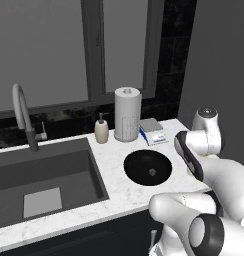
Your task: Grab a lemon wedge from the fridge and one ice cube from the ice bowl, and put them in the glass of lemonade.
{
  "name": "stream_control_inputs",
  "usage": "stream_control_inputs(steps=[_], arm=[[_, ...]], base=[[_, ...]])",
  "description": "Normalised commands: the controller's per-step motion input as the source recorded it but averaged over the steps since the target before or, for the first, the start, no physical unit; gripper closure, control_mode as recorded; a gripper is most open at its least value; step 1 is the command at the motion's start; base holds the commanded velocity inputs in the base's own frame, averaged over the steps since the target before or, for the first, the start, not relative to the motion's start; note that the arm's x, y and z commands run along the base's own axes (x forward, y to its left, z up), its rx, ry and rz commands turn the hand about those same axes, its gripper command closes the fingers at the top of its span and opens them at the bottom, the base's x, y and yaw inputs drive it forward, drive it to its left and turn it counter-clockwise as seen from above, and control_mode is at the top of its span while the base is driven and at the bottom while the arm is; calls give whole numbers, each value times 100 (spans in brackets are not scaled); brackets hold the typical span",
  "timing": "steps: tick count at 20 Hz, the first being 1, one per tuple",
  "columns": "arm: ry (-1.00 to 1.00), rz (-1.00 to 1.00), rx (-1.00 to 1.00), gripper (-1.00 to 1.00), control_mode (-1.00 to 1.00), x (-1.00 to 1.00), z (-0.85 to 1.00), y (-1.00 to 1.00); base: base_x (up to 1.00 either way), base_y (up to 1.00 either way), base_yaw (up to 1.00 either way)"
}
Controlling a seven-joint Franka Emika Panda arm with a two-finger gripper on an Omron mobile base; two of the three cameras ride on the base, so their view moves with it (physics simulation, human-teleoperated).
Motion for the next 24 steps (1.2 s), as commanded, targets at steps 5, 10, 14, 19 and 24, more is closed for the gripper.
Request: stream_control_inputs(steps=[5, 10, 14, 19, 24], arm=[[0, 0, 2, -100, -100, 0, 1, -14], [0, 0, 0, -100, -100, 0, 4, -3], [-7, 0, 0, -100, -100, -15, 20, 17], [-11, 0, 0, -100, -100, -13, 32, 48], [-8, 0, 0, -100, -100, -14, 49, 32]], base=[[0, 0, 0], [0, 0, 0], [0, 0, 0], [0, 0, 0], [0, 0, 0]])
